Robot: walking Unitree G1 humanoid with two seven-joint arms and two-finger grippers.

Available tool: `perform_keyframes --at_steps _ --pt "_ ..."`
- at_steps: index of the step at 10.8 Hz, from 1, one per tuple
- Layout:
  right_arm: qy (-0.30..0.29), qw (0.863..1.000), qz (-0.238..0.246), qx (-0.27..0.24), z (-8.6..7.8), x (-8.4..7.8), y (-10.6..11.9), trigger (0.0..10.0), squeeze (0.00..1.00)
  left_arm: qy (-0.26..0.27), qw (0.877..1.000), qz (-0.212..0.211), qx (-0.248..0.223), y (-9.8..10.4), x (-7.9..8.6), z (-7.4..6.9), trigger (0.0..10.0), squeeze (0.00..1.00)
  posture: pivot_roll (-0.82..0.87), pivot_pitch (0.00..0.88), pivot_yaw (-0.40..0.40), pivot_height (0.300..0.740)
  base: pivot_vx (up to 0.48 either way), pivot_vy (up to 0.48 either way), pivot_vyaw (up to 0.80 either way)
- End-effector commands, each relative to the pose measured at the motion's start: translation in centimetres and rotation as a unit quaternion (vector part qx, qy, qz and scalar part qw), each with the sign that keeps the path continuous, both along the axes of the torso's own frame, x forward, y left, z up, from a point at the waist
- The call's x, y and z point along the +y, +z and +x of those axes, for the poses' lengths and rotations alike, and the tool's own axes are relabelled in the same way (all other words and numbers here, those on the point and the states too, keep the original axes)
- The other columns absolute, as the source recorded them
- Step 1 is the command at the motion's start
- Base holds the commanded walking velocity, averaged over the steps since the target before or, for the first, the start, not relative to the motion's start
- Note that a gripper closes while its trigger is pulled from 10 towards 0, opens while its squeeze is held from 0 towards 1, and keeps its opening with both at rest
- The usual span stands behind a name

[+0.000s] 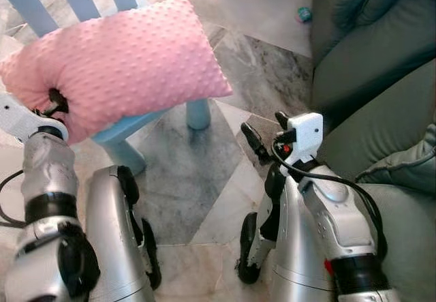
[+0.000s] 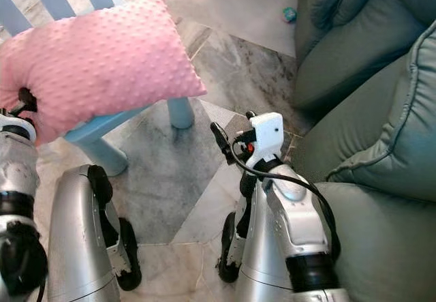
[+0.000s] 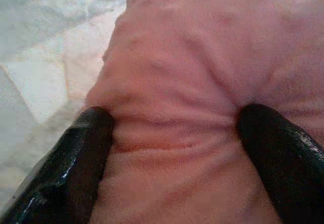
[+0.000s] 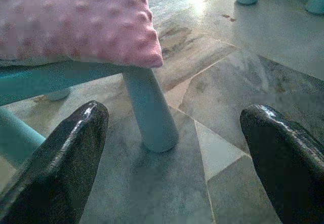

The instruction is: Move the pillow to the sofa

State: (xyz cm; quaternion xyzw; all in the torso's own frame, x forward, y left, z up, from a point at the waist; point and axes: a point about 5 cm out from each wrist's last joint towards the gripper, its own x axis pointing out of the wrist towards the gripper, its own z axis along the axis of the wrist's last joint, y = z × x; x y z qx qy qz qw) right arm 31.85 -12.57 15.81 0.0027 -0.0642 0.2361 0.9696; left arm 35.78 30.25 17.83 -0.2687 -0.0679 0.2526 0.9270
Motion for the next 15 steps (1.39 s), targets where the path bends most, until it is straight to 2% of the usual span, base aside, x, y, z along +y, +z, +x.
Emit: perform_keyframes --at_steps 1,2,3,6,7,8,9,10,12,13,15 --pt "0.005 1.0 -0.005 0.009 -0.4 -0.2 -0.4 10.0 0.0 -0.018 0.999 -0.049 0.016 -1.6 -0.1 0.0 10.0 0.0 -0.09 0.492 -0.097 0.413 0.0 0.0 0.0" --pt "0.005 1.0 -0.006 0.01 -0.4 -0.2 -0.3 10.0 0.0 -0.037 0.994 -0.103 -0.004 -1.8 -0.2 0.2 10.0 0.0 -0.09 0.492 -0.099 0.413 0.0 0.0 0.0" --pt "0.007 1.0 -0.007 0.012 -0.5 -0.2 -0.3 10.0 0.0 -0.08 0.989 -0.125 -0.026 -1.5 -0.7 0.6 10.0 0.0 -0.09 0.492 -0.102 0.413 0.0 0.0 0.0" --pt "0.005 1.0 -0.007 0.011 -0.6 -0.2 0.0 10.0 0.0 -0.111 0.983 -0.148 -0.007 -2.2 -1.4 0.9 10.0 0.0 -0.09 0.491 -0.1 0.413 0.0 0.0 0.0" --pt "0.005 1.0 0.001 0.003 -0.3 -0.2 0.8 10.0 0.0 -0.119 0.981 -0.154 -0.01 -2.3 -1.5 0.9 3.1 0.0 -0.09 0.491 -0.1 0.413 0.0 0.0 0.0" --pt "0.011 1.0 0.005 -0.004 0.1 -0.2 1.6 10.0 0.0 -0.124 0.979 -0.162 -0.013 -2.4 -1.6 0.9 0.0 0.0 -0.09 0.492 -0.102 0.413 0.0 0.0 0.0" --pt "0.032 0.999 0.007 -0.013 1.2 -0.5 3.1 10.0 0.0 -0.131 0.976 -0.171 -0.021 -2.3 -1.7 0.9 0.0 0.0 -0.09 0.495 -0.103 0.413 0.0 0.0 0.0" --pt "0.046 0.999 0.009 -0.01 1.8 -0.7 3.6 10.0 0.0 -0.132 0.975 -0.176 -0.027 -2.2 -1.7 0.9 0.0 0.0 -0.08 0.496 -0.104 0.413 0.0 0.0 0.0" --pt "0.098 0.995 0.011 0.004 4.4 -0.7 4.8 10.0 0.0 -0.156 0.968 -0.185 -0.066 -1.4 -1.7 0.9 0.0 0.0 -0.06 0.501 -0.105 0.413 0.0 0.0 0.0" --pt "0.119 0.992 0.03 0.019 5.1 -0.4 4.9 10.0 0.0 -0.158 0.967 -0.186 -0.07 -1.3 -1.6 0.9 0.0 0.0 -0.05 0.504 -0.104 0.413 0.0 0.0 0.0" --pt "0.123 0.991 0.046 0.024 6.7 0.1 5.3 10.0 0.0 -0.153 0.969 -0.183 -0.063 -1.7 -1.2 0.4 0.0 0.0 -0.02 0.513 -0.099 0.413 0.0 0.0 0.0"
